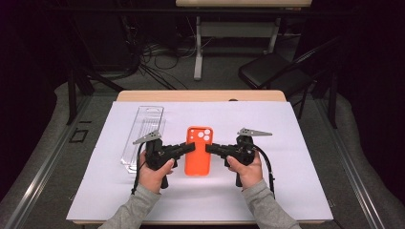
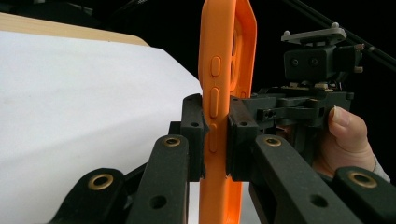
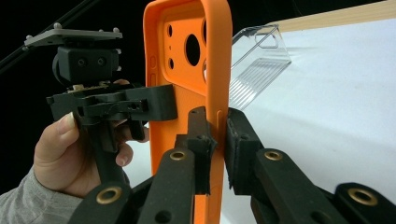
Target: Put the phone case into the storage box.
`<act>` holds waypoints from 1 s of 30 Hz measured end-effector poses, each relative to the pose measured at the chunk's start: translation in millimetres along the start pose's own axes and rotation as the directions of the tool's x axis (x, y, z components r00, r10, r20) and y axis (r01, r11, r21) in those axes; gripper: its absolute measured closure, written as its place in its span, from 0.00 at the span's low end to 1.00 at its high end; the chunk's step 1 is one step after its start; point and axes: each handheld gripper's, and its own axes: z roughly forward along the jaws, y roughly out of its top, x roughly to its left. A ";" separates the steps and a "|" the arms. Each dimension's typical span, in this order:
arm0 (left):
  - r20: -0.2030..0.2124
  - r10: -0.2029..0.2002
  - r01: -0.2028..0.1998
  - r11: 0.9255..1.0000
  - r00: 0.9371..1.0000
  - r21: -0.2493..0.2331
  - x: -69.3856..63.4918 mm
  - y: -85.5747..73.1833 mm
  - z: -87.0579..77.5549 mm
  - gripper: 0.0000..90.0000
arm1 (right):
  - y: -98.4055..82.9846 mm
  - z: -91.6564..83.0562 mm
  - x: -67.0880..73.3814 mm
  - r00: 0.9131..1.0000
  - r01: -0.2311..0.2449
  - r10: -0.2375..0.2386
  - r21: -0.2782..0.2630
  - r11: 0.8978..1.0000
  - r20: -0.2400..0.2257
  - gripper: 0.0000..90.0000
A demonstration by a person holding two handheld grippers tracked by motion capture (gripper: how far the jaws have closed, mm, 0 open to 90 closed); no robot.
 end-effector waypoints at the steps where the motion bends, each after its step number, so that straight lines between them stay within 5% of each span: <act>1: 0.002 -0.001 0.001 1.000 1.000 -0.001 0.1 0.0 0.0 0.90 | 0.0 0.0 -0.1 1.000 0.000 0.000 -0.001 1.000 -0.001 0.91; 18: 0.004 0.016 -0.016 1.000 1.000 0.001 0.1 0.1 1.0 0.87 | 0.4 -1.9 -1.1 0.999 -0.027 0.026 -0.019 0.999 -0.018 0.92; 30: -0.022 0.027 -0.028 1.000 0.999 -0.015 1.4 1.9 1.9 0.66 | 2.6 -6.2 -2.7 1.000 -0.012 0.012 -0.034 0.999 0.013 0.92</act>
